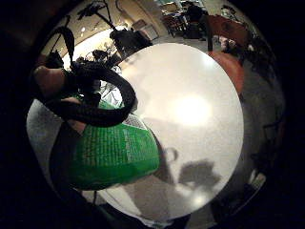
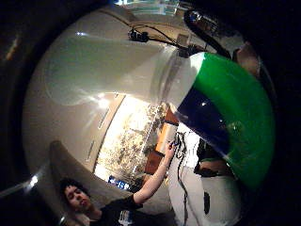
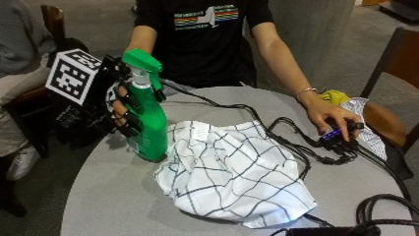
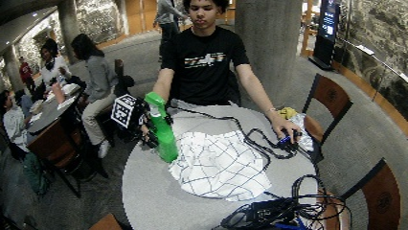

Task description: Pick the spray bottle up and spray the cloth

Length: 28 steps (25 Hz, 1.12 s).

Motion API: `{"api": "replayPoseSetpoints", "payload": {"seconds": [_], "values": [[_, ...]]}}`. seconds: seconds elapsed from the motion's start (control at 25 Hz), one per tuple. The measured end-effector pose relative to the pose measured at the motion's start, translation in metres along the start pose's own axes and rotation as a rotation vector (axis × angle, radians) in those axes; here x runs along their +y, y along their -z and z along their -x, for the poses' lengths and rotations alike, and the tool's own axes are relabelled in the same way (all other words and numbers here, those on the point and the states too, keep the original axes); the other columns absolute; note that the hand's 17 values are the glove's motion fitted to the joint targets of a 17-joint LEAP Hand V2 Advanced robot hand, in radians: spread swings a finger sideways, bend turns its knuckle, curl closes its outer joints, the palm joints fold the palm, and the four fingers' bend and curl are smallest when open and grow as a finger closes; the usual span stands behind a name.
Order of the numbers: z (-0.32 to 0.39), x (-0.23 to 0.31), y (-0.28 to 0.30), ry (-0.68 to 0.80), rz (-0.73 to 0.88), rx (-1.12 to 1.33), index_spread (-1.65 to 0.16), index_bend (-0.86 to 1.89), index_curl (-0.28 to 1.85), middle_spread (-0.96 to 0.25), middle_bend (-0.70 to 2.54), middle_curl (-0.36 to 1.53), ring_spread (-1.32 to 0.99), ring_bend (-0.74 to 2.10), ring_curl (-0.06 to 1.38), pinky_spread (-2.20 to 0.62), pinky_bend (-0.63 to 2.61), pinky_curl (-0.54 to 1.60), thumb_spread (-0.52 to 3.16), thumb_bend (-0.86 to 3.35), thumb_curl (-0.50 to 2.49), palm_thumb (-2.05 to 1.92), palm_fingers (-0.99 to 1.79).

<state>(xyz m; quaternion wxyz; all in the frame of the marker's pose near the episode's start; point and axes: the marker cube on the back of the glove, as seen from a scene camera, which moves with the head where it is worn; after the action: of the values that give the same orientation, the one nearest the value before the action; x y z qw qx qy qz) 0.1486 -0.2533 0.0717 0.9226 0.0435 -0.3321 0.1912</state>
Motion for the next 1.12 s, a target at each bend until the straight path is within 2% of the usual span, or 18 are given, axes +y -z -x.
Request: {"api": "replayPoseSetpoints", "payload": {"seconds": [0.28,0.68,1.12], "values": [[0.030,-0.018,0.002,-0.064,0.217,0.259,-0.23,0.12,0.31,-0.02,0.28,0.42,-0.01,0.51,0.37,0.12,0.55,0.29,0.73,-0.01,0.52,0.98,1.03],[0.031,-0.027,-0.007,-0.180,0.479,0.550,-0.21,0.10,0.29,-0.02,0.25,0.42,-0.02,0.49,0.37,0.10,0.53,0.30,0.70,-0.03,0.55,0.98,1.06],[0.032,-0.028,-0.006,-0.260,0.617,0.715,-0.20,0.10,0.28,-0.01,0.23,0.43,-0.02,0.49,0.38,0.08,0.53,0.31,0.68,-0.03,0.58,0.98,1.07]]}}
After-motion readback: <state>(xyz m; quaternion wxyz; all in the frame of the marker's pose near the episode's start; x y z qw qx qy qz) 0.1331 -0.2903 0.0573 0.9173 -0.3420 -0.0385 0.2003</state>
